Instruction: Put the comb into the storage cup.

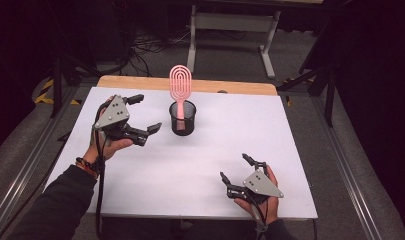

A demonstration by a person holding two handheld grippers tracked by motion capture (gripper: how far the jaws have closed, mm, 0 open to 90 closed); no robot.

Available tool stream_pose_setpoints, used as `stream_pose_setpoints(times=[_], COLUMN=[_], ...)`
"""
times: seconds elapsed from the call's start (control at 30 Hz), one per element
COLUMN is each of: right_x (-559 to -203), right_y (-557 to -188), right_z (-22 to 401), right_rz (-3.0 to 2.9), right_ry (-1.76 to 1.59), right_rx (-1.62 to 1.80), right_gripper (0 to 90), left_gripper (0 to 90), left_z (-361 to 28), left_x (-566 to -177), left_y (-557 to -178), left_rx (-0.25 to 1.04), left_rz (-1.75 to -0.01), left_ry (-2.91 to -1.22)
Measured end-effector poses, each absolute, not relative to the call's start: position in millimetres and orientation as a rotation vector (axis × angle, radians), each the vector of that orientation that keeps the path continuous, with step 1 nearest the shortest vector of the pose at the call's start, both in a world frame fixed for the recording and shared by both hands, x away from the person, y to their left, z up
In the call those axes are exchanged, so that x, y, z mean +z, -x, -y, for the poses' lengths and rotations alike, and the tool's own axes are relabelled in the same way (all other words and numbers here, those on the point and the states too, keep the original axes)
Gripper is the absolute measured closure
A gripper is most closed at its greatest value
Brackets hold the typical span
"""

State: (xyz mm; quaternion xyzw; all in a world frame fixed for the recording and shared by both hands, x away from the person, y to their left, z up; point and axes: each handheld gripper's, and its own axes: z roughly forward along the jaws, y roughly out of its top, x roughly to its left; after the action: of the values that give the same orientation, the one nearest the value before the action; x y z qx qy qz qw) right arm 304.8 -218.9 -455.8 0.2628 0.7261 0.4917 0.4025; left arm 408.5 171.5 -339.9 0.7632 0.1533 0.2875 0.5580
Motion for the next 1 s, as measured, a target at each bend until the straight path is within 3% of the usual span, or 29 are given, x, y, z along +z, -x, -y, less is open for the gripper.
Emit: stream_pose_setpoints(times=[1.0], right_x=[-450.2], right_y=[-301.7], right_z=[217.6], right_rz=[-1.823], right_ry=[-0.644], right_rx=[1.247], right_gripper=[13.3], left_gripper=[4.2], left_z=[-180.6], left_x=[-363.5], left_y=[-371.9], left_rx=[0.699], left_rz=[-0.27], left_ry=[-1.864])
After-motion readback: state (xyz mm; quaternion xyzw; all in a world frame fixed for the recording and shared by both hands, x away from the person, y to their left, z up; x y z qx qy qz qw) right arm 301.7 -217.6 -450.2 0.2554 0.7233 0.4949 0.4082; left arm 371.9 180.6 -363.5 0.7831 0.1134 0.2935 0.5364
